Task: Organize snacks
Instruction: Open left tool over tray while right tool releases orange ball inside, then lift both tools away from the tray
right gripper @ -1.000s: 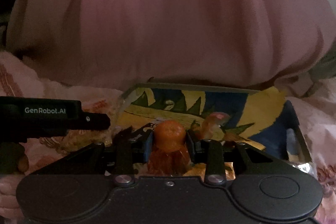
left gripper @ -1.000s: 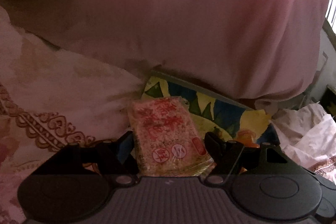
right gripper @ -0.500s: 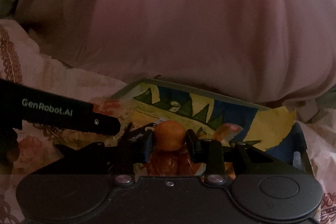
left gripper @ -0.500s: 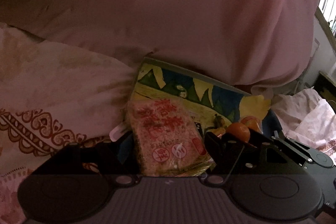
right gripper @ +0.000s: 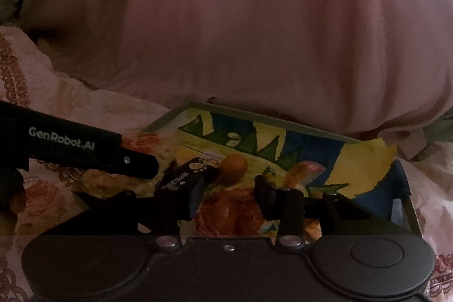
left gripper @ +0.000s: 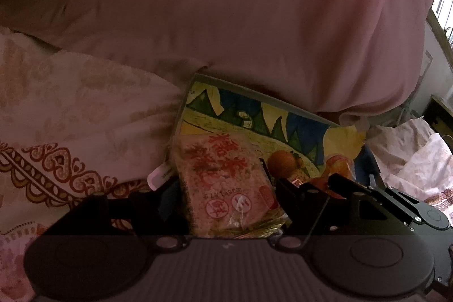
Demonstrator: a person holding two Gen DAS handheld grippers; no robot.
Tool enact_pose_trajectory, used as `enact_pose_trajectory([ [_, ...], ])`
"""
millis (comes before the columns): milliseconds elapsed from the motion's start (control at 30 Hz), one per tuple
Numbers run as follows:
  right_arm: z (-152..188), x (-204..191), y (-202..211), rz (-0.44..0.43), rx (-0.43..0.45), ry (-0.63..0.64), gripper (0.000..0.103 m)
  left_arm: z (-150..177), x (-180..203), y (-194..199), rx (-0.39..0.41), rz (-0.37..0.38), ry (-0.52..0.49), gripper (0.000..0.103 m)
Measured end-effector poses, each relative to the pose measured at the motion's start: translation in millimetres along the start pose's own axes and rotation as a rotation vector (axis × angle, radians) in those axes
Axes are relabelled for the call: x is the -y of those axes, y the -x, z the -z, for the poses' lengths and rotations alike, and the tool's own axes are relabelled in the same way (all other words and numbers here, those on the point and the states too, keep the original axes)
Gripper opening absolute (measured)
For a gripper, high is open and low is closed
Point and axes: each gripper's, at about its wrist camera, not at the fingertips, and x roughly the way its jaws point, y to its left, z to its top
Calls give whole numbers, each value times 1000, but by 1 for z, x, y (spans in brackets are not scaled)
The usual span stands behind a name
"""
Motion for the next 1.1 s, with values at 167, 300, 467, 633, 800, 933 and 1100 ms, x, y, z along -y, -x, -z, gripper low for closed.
enact_pose_trajectory([
  [167, -1, 6, 5, 21, 4, -27, 51, 0, -1, 1, 6, 0, 6, 79],
  [300, -3, 8, 13, 32, 19, -41, 61, -2, -3, 4, 14, 12, 26, 82],
  [467, -7, 13, 21, 49, 34, -64, 70, -2, -2, 9, 29, 8, 28, 85],
  [633, -10, 22, 33, 77, 57, -98, 78, -3, 4, 21, 72, -16, 14, 98],
  [800, -15, 32, 49, 104, 90, -142, 90, -6, 12, 36, 124, -45, -3, 101],
  [933, -19, 39, 66, 116, 120, -161, 97, -6, 22, 47, 171, -82, -23, 102],
  [1100, -18, 45, 91, 140, 153, -196, 102, 0, 35, 63, 226, -138, -41, 103],
])
